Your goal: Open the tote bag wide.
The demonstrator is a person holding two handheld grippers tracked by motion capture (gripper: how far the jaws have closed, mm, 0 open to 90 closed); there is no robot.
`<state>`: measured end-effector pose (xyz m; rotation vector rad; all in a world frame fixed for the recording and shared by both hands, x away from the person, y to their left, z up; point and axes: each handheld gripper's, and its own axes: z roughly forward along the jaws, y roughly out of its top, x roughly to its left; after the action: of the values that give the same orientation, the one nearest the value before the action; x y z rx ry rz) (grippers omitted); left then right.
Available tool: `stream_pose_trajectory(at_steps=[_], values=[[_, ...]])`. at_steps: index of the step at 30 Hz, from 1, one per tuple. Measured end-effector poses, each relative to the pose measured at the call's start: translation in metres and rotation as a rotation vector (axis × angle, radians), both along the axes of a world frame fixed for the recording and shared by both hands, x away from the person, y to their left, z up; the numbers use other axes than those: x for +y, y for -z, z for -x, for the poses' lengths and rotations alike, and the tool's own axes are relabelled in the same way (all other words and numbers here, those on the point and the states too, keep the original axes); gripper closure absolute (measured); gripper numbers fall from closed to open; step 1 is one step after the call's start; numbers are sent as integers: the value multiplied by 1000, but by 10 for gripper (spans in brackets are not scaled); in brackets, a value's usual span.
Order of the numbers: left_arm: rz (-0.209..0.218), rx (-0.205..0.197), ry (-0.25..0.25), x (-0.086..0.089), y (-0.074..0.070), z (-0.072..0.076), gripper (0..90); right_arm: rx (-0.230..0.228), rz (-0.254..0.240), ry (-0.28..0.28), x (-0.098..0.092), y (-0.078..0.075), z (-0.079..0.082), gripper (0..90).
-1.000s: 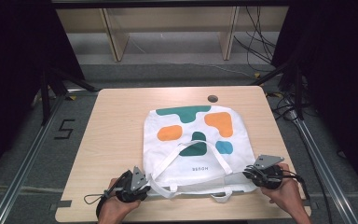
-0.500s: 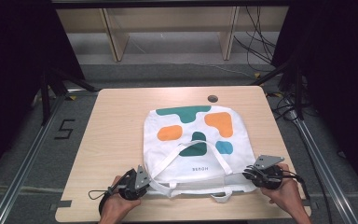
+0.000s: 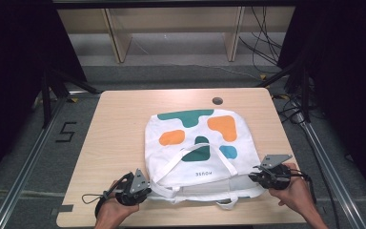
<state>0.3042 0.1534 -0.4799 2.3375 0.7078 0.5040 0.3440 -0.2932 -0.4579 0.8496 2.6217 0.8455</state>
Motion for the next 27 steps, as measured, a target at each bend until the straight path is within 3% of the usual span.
stream_pose_trajectory(at_steps=[4,5,9,14,17,20,21,24,27], values=[[7,0,20,3,-17,-2,829,25,-3,-17,0,-12,-4,881],[12,0,30,4,-22,-3,831,22,-10,-49,-1,-18,-7,882],[29,-5,38,7,-53,-7,837,33,-50,-50,-3,-46,-9,883],[68,-23,56,12,-95,-8,838,-38,-80,-90,-6,-93,-14,883],[92,-25,60,13,-108,-6,838,-60,-104,-101,-6,-117,-15,884],[108,-21,63,15,-120,-5,838,-69,-82,-119,-5,-138,-17,884],[112,-23,62,16,-122,-6,838,-77,-104,-112,-3,-144,-16,884],[143,-12,64,20,-129,-6,838,-87,-109,-136,-3,-162,-20,884],[174,-29,68,23,-140,-4,839,-107,-112,-138,1,-185,-20,885]])
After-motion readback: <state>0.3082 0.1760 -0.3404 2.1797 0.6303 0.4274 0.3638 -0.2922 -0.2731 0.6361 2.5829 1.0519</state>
